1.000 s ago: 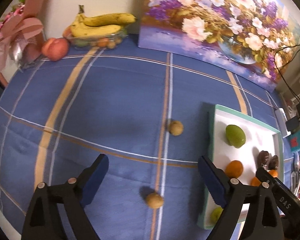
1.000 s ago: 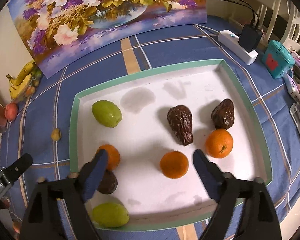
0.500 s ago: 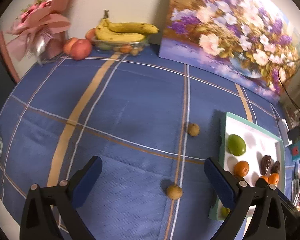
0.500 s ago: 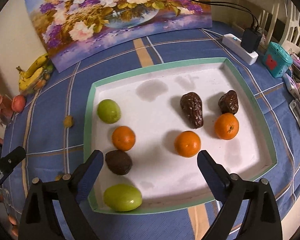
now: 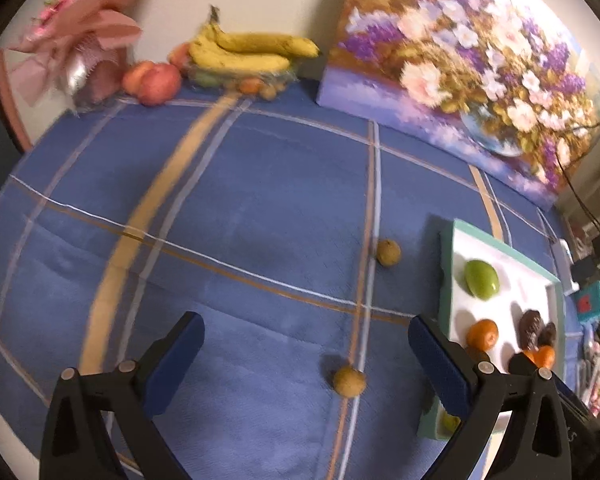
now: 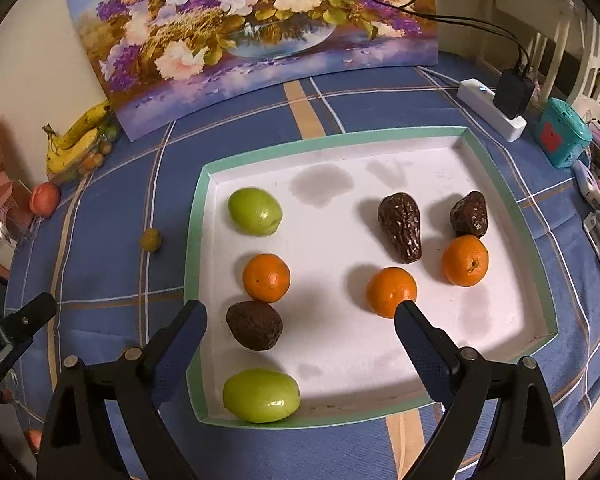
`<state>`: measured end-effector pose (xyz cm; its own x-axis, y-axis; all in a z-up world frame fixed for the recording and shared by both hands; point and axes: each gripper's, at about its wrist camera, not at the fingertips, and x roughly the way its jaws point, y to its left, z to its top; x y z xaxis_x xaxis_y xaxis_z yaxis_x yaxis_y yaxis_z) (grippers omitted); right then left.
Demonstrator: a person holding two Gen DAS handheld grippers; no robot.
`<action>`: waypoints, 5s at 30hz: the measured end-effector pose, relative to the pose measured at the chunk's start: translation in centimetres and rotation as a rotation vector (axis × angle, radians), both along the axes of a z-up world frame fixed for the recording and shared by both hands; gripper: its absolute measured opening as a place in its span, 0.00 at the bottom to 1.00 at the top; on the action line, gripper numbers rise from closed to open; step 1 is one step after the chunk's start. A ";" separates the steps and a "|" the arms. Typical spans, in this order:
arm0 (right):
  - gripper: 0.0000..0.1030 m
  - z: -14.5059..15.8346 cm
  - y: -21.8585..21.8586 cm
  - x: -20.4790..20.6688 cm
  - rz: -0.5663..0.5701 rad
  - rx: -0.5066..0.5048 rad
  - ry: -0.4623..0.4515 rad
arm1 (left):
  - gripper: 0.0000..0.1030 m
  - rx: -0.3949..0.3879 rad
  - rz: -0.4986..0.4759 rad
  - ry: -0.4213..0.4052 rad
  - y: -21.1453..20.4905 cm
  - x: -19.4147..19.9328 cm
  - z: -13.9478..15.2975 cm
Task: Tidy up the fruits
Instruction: 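Move both tools back from the tray toward the pile, then grasp a small brown round fruit with the left tool, then grasp a second small brown fruit with the right tool while the left tool holds its fruit, then carry both held brown fruits over the white tray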
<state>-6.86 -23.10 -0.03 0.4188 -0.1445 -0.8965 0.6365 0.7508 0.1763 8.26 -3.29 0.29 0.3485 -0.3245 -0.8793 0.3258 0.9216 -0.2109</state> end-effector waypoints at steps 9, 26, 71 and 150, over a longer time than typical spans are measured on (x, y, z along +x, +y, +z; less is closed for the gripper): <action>0.92 -0.4 -0.2 0.0 0.003 0.003 0.028 | 0.75 0.038 -0.060 0.194 -1.9 0.1 -4.3; 0.92 -0.6 -0.2 0.2 0.005 0.001 0.056 | 0.34 0.068 -0.139 0.273 -4.2 -1.2 -6.4; 0.91 2.4 3.0 4.8 0.157 -0.039 -0.139 | 0.27 -0.203 0.112 0.175 2.7 4.2 -2.2; 0.23 -2.2 -3.5 -3.6 -0.133 0.188 0.109 | 0.27 0.001 -0.374 0.212 -11.0 -5.9 -4.5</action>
